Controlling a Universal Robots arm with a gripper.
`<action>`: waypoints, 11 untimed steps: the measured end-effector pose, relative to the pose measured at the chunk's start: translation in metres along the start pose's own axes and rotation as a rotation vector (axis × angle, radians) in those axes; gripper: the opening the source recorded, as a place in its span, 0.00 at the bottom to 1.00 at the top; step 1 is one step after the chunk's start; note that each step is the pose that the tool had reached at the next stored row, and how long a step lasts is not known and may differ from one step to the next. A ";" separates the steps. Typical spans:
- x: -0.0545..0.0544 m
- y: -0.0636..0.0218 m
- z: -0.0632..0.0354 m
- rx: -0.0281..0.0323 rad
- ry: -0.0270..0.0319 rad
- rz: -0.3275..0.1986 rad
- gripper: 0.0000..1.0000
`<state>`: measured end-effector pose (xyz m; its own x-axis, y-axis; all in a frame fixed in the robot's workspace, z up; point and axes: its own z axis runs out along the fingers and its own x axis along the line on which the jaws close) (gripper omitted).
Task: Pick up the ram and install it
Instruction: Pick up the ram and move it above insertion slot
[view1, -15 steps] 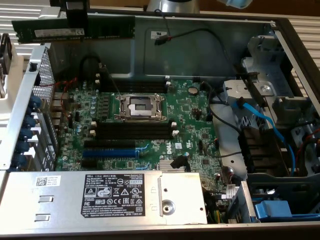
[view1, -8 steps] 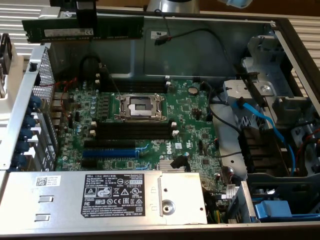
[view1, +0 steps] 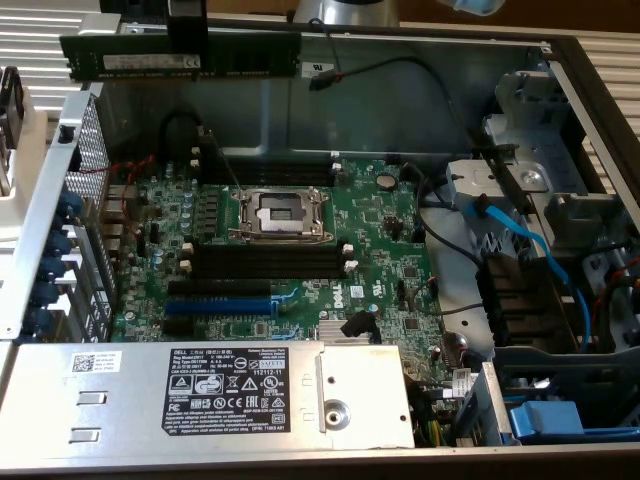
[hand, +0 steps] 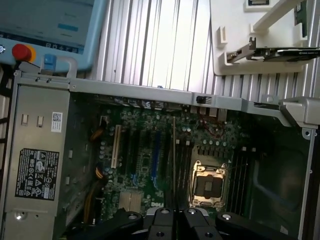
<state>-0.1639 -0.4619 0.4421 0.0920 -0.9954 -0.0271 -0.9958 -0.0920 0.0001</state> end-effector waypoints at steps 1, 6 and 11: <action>0.000 -0.0012 0.0001 0.0001 -0.0001 0.003 0.12; -0.003 -0.0083 0.0001 0.0004 -0.0001 0.014 0.12; -0.005 -0.0162 0.0002 0.0007 0.0000 0.022 0.12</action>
<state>-0.1483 -0.4554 0.4421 0.0698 -0.9972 -0.0272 -0.9976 -0.0698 0.0000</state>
